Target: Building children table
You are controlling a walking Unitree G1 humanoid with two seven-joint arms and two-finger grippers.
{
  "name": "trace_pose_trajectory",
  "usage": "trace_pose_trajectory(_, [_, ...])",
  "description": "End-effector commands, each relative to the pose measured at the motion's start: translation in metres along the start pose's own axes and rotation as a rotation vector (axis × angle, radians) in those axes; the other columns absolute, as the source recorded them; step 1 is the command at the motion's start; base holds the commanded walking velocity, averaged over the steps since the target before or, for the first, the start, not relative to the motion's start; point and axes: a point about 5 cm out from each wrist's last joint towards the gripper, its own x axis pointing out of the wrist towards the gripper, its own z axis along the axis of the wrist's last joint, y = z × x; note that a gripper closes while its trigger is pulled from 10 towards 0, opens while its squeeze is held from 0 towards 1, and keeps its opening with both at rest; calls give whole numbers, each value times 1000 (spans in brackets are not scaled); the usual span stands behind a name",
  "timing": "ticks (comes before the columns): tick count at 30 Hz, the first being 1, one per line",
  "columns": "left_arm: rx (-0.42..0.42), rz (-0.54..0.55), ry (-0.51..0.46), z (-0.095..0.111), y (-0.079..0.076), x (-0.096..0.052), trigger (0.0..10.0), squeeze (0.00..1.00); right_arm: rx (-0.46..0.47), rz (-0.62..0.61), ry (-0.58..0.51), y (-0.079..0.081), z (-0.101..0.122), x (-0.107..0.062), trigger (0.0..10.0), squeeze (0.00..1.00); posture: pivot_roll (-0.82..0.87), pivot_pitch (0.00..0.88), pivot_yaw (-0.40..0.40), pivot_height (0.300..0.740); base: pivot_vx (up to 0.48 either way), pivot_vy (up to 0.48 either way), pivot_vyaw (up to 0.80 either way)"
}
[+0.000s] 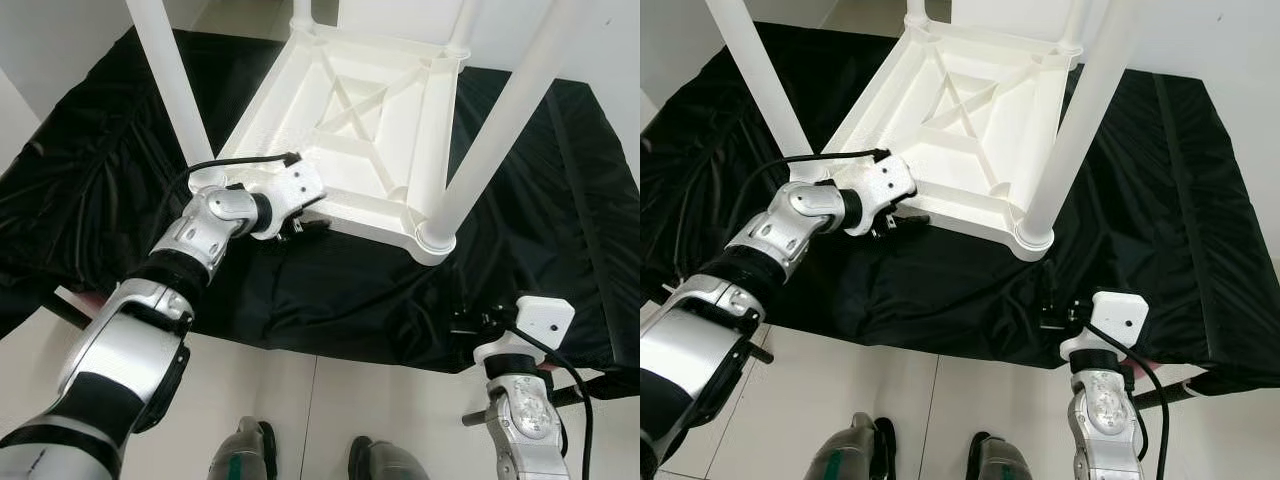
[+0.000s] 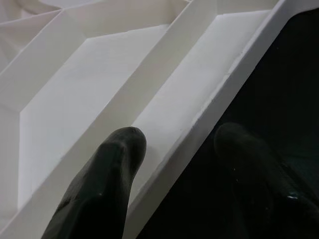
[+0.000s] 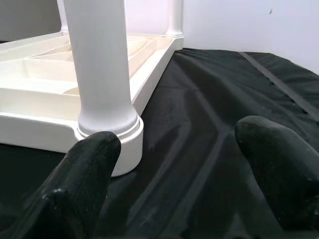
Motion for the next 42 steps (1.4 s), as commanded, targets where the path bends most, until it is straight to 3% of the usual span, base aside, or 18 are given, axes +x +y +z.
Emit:
trace_pose_trajectory(1, [34, -32, 36, -5, -3, 3, 10000, 0, -8, -8, 23, -2, -2, -3, 10000, 0, -39, 157, 44, 740, 0, 0, 0])
trace_pose_trajectory(12, [8, 7, 126, -17, -3, 8, 10000, 0, -18, -36, 27, -4, 0, -6, 10000, 0, -75, 150, 73, 740, 0, 0, 0])
trace_pose_trajectory(21, [-55, 71, 300, -38, -4, 6, 10000, 0, -20, -52, 35, -1, 0, -10, 10000, 0, -96, 147, 94, 740, 0, 0, 0])
trace_pose_trajectory(23, [-79, 66, 311, -41, -6, 6, 8471, 0, -21, -54, 36, -1, 0, -11, 10000, 0, -102, 147, 99, 740, 0, 0, 0])
trace_pose_trajectory(27, [-84, 60, 330, -44, -8, 5, 8353, 0, -22, -56, 39, -1, 1, -12, 10000, 0, -103, 146, 100, 740, 0, 0, 0])
trace_pose_trajectory(28, [-88, 59, 341, -47, -8, 5, 0, 0, -25, -56, 40, -1, 1, -12, 10000, 0, -104, 143, 104, 740, 0, 0, 0])
trace_pose_trajectory(38, [-101, 49, 365, -54, -10, 1, 0, 0, -30, -51, 45, 1, -1, -12, 10000, 0, -95, 131, 108, 740, 0, 0, 0])
trace_pose_trajectory(39, [-102, 52, 377, -56, -10, -1, 2157, 0, -29, -47, 44, 2, -2, -11, 10000, 0, -92, 127, 108, 740, 0, 0, 0])
trace_pose_trajectory(41, [-99, 51, 379, -57, -10, -1, 2353, 0, -29, -44, 43, 2, -2, -10, 10000, 0, -88, 125, 107, 740, 0, 0, 0])
trace_pose_trajectory(42, [-98, 50, 381, -58, -10, -2, 2941, 0, -29, -42, 42, 3, -2, -10, 10000, 0, -88, 125, 107, 740, 0, 0, 0])
